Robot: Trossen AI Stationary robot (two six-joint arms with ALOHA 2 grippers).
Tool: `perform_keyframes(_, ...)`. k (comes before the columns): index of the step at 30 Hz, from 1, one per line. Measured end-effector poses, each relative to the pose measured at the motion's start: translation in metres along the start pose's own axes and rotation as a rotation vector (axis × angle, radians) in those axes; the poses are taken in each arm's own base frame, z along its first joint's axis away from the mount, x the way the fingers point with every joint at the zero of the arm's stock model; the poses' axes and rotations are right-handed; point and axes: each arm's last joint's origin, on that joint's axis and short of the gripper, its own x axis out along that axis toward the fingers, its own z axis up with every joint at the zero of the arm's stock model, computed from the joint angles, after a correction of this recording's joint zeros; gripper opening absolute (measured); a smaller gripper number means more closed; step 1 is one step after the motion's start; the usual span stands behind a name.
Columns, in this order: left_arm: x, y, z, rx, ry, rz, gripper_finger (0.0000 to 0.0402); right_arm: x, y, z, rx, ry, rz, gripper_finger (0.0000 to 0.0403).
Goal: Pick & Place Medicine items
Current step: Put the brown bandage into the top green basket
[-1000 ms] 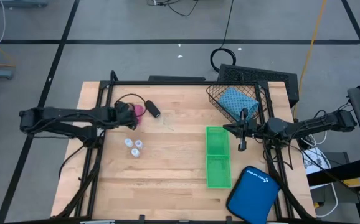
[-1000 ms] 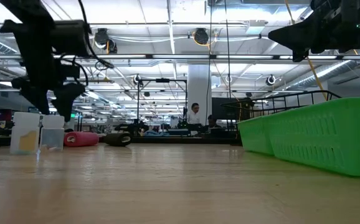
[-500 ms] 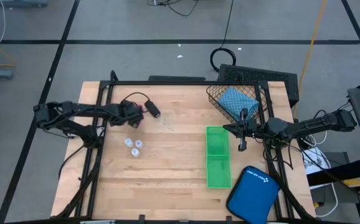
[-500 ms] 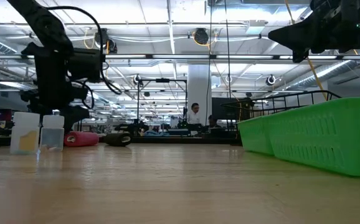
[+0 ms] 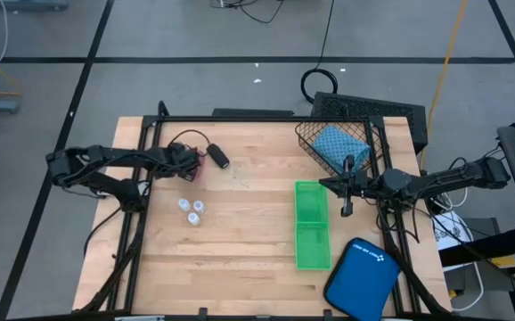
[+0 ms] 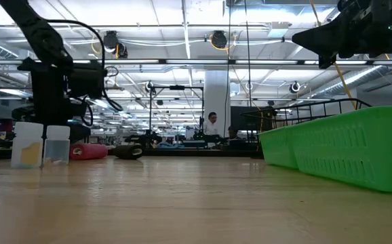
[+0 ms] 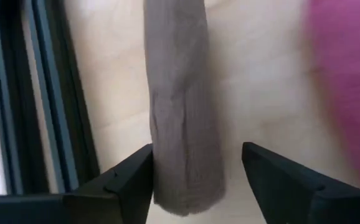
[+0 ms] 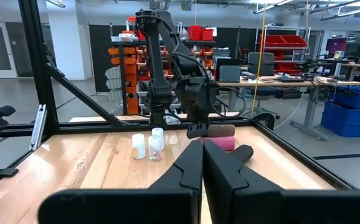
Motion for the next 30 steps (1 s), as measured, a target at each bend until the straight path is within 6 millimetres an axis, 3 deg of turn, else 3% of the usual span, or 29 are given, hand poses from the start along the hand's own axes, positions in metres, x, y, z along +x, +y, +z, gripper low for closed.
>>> perform_keyframes(4, 0.009, 0.004, -0.009, -0.066, -0.004, 0.011, 0.0219, 0.000, 0.000, 0.000, 0.000, 0.000, 0.000, 0.0000)
perform_keyframes(11, 0.004, 0.000, -0.013, -0.010, -0.057, 0.029, 0.0190, 0.000, 0.000, 0.000, -0.002, 0.000, 0.000, 0.0000)
perform_keyframes(16, -0.005, 0.002, -0.009, 0.050, -0.051, 0.039, 0.0127, 0.000, 0.000, 0.000, -0.003, 0.000, 0.000, 0.0000)
perform_keyframes(21, -0.032, 0.004, 0.004, 0.094, -0.033, 0.005, 0.0052, 0.000, 0.000, 0.000, -0.003, 0.000, 0.000, 0.0000)
perform_keyframes(30, -0.109, -0.001, 0.023, 0.115, -0.181, -0.343, 0.0060, 0.000, 0.000, 0.000, -0.003, 0.000, 0.000, 0.0000)
